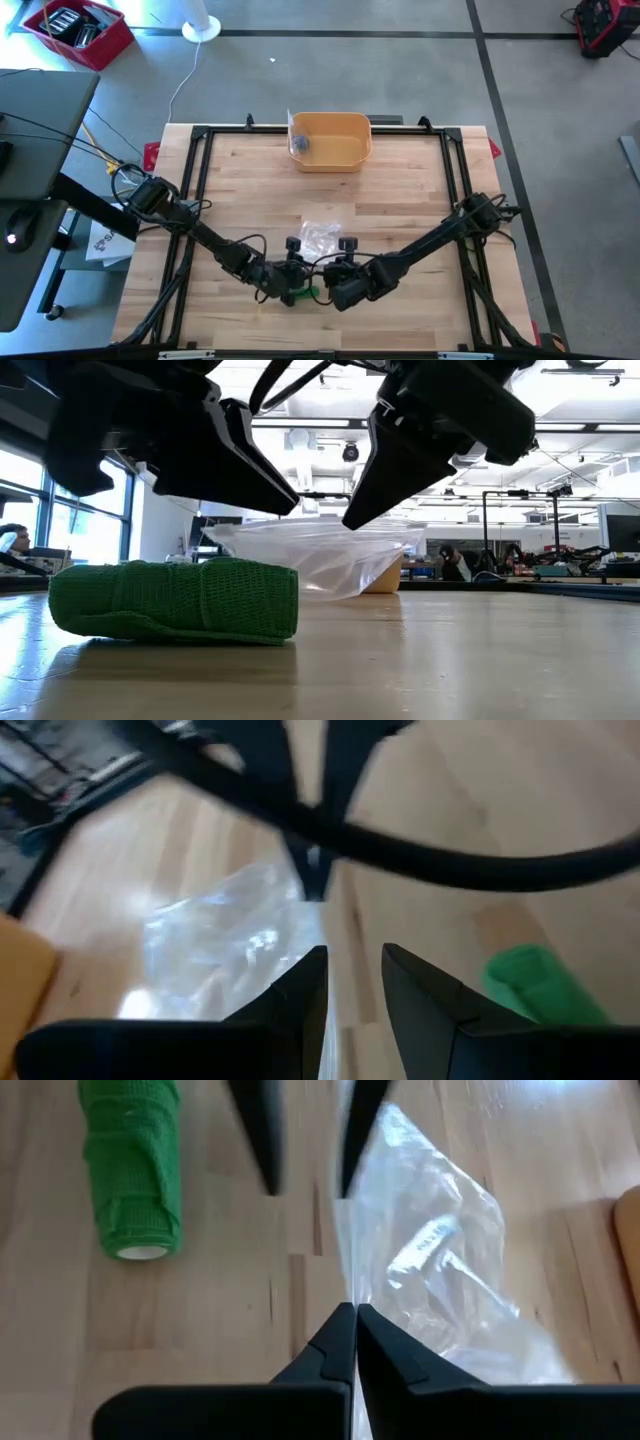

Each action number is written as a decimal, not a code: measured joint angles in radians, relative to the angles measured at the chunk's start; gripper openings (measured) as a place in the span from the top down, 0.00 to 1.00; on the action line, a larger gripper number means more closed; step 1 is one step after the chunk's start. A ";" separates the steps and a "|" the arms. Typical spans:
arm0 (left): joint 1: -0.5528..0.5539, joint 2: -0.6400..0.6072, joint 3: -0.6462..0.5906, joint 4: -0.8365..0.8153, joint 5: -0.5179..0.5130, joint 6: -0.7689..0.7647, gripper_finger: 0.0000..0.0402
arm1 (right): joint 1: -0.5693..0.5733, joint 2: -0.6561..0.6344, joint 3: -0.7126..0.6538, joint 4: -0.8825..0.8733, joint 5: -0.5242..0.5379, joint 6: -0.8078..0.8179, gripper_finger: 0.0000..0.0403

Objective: Roll bandage
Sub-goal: Put the rolled green bandage into the transparent zip bag

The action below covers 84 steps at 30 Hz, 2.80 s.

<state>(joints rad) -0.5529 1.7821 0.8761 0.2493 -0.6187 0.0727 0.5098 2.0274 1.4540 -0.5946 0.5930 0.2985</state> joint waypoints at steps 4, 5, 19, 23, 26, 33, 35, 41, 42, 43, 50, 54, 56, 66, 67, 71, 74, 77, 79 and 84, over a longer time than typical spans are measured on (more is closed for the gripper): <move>0.000 0.000 0.000 -0.002 -0.071 -0.016 0.77 | 0.001 0.000 0.000 0.011 -0.002 -0.009 1.00; 0.000 0.000 0.000 -0.001 -0.080 -0.016 0.77 | 0.002 0.000 0.000 0.011 -0.002 -0.009 1.00; 0.008 0.000 0.000 -0.094 -0.093 -0.047 0.77 | 0.002 0.000 0.000 0.040 -0.003 -0.011 1.00; 0.018 0.000 -0.001 -0.132 -0.094 -0.085 0.77 | 0.006 0.000 0.000 0.060 -0.003 -0.031 1.00; 0.023 0.000 -0.001 -0.133 -0.093 -0.095 0.77 | 0.013 0.000 0.000 0.096 -0.005 -0.058 1.00; 0.037 0.003 -0.001 -0.132 -0.035 -0.095 0.77 | 0.015 0.000 0.000 0.128 -0.009 -0.074 1.00; 0.041 0.006 -0.001 -0.132 -0.017 -0.101 0.77 | 0.015 0.000 0.000 0.139 -0.008 -0.080 1.00; 0.051 0.006 -0.002 -0.116 -0.007 -0.171 0.77 | 0.015 0.000 0.000 0.165 -0.004 -0.097 1.00; 0.051 0.006 -0.002 -0.116 -0.007 -0.174 0.77 | 0.015 0.000 0.000 0.167 0.002 -0.097 1.00; 0.051 0.006 -0.002 -0.116 -0.007 -0.176 0.77 | 0.015 0.000 0.000 0.169 0.005 -0.097 1.00; 0.042 0.037 -0.001 -0.119 -0.025 -0.190 0.94 | 0.019 0.000 0.000 0.181 0.030 -0.098 1.00; 0.021 0.063 -0.001 -0.162 -0.194 -0.324 0.99 | 0.035 0.000 0.000 0.181 0.132 -0.105 1.00; 0.010 0.063 0.005 -0.224 -0.247 -0.388 1.00 | 0.048 0.000 0.001 0.167 0.185 -0.105 0.99; -0.005 0.059 0.293 -0.781 -0.289 -0.611 1.00 | 0.071 -0.042 0.001 0.217 0.079 -0.315 0.67; -0.005 0.059 0.314 -0.791 -0.282 -0.594 1.00 | 0.074 -0.042 0.001 0.234 0.079 -0.372 0.63; -0.005 0.058 0.377 -0.793 -0.276 -0.562 1.00 | 0.076 -0.043 0.001 0.251 0.180 -0.506 0.55; -0.005 0.058 0.398 -0.795 -0.275 -0.567 1.00 | 0.068 -0.043 0.001 0.228 0.246 -0.509 0.54; -0.005 0.058 0.409 -0.793 -0.274 -0.566 1.00 | 0.052 -0.043 0.001 0.168 0.211 -0.463 0.54; -0.012 0.058 0.416 -0.790 -0.284 -0.565 1.00 | 0.042 -0.043 0.001 0.096 0.182 -0.384 0.54; -0.046 0.058 0.429 -0.788 -0.400 -0.594 1.00 | 0.021 -0.043 -0.009 -0.024 0.131 -0.247 0.62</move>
<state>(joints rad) -0.5985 1.8404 1.3056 -0.5387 -1.0192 -0.5211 0.5304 1.9839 1.4447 -0.6190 0.7241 0.0518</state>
